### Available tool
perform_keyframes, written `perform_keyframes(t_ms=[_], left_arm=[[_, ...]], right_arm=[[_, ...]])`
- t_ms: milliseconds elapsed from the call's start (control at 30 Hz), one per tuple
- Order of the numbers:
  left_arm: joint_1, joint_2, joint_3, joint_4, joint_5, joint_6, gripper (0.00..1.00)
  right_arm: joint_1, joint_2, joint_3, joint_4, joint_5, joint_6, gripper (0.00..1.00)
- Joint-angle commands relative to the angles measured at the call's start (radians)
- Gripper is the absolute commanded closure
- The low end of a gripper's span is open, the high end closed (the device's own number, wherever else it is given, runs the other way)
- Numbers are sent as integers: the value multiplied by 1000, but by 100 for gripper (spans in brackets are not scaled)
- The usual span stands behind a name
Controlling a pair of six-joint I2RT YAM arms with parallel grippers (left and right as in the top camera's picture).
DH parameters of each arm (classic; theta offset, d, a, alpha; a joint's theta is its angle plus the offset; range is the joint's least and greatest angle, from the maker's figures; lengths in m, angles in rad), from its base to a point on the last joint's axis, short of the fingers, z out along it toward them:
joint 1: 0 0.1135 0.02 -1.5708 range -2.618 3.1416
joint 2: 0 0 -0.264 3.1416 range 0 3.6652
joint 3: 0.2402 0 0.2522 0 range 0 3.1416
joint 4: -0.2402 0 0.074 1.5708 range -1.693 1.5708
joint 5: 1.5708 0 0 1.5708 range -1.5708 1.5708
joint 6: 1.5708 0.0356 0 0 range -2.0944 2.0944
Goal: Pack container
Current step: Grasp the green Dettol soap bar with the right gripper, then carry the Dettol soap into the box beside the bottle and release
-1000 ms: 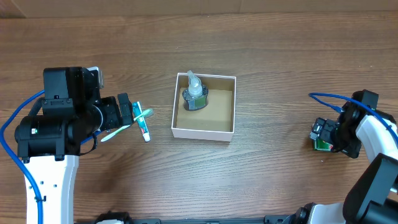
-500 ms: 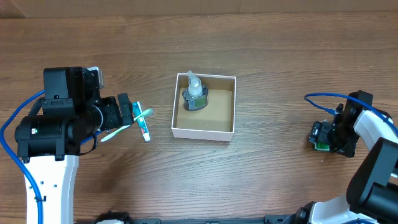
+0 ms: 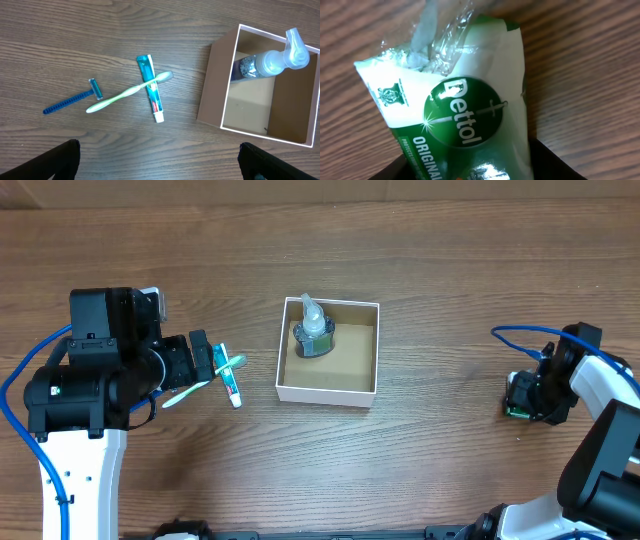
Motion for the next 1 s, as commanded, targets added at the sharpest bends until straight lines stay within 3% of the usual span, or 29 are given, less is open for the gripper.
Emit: perform_keyframes(t_ms=[0, 167, 600, 767, 967], left_arm=[[3, 0, 23, 3, -7, 19, 0], [3, 0, 23, 3, -7, 19, 0], [3, 0, 23, 4, -7, 19, 0], [3, 0, 23, 6, -8, 19, 0], [3, 0, 23, 9, -7, 19, 0]], right_arm=[[5, 30, 23, 15, -72, 0, 71], [5, 29, 57, 6, -89, 4, 91], [139, -93, 324, -128, -92, 14, 96], [294, -149, 468, -216, -39, -13, 96], [562, -204, 563, -304, -23, -186, 96]])
